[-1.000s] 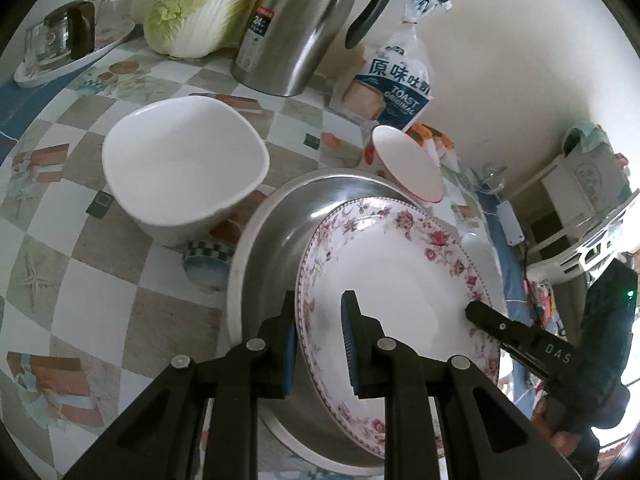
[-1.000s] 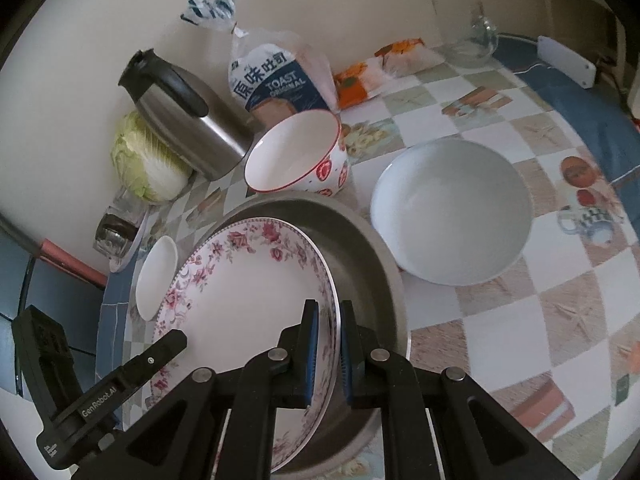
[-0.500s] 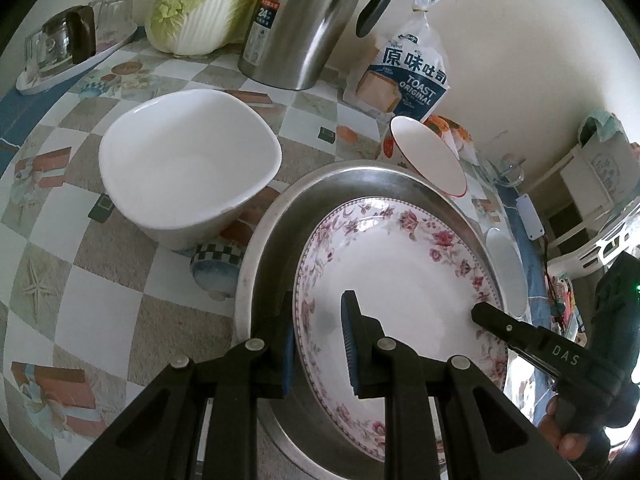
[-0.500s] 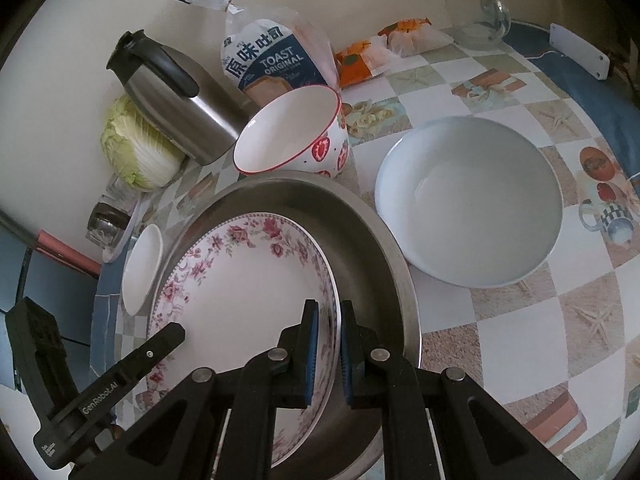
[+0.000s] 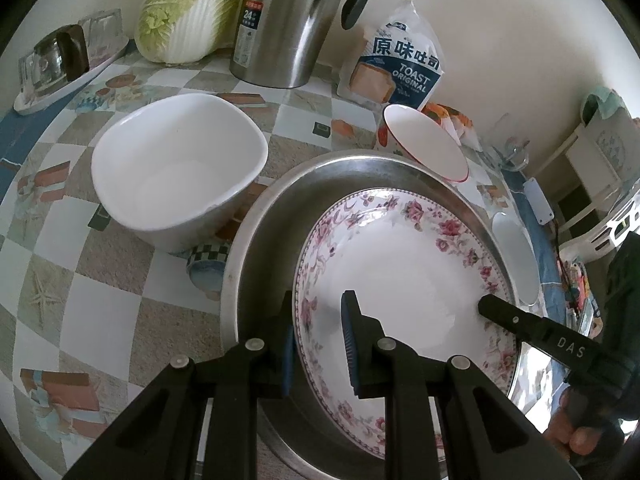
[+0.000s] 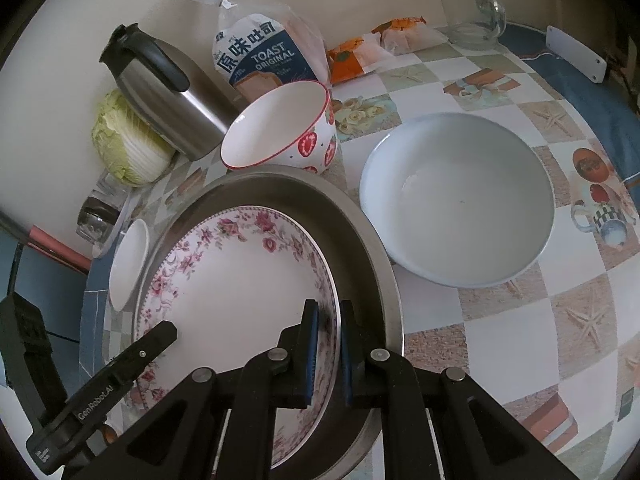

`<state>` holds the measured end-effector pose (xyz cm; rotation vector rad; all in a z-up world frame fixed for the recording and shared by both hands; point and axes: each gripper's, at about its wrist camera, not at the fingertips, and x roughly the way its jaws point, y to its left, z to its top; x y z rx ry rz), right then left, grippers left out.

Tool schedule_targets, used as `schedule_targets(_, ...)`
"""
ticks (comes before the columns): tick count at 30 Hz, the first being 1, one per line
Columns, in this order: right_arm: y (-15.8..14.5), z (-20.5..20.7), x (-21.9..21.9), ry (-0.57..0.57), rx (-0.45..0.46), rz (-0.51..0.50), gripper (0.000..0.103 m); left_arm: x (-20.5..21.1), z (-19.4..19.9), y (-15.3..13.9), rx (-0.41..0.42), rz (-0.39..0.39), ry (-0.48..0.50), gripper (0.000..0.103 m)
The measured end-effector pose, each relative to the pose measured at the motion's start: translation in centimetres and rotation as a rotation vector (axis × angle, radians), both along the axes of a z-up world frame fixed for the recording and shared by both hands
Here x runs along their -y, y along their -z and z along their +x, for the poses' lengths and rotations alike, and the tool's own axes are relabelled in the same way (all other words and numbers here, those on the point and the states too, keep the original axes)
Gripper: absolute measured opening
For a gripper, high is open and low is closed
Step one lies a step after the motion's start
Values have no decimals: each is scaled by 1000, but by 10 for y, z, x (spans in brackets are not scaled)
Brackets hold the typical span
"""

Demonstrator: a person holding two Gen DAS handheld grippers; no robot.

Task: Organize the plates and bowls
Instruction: 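Lower the plate flat into the steel basin with both tools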

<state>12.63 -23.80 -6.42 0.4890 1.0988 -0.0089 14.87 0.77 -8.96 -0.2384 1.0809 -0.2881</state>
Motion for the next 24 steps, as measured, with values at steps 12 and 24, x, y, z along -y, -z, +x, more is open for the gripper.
schedule_targets(12,-1,0,-4,-19,-1,-41,12,8,-2,0,24,79,14,21)
schedule_targets(24,-2,0,-11,-46,-3,-102,14,10,-2,1,31,110,18,21)
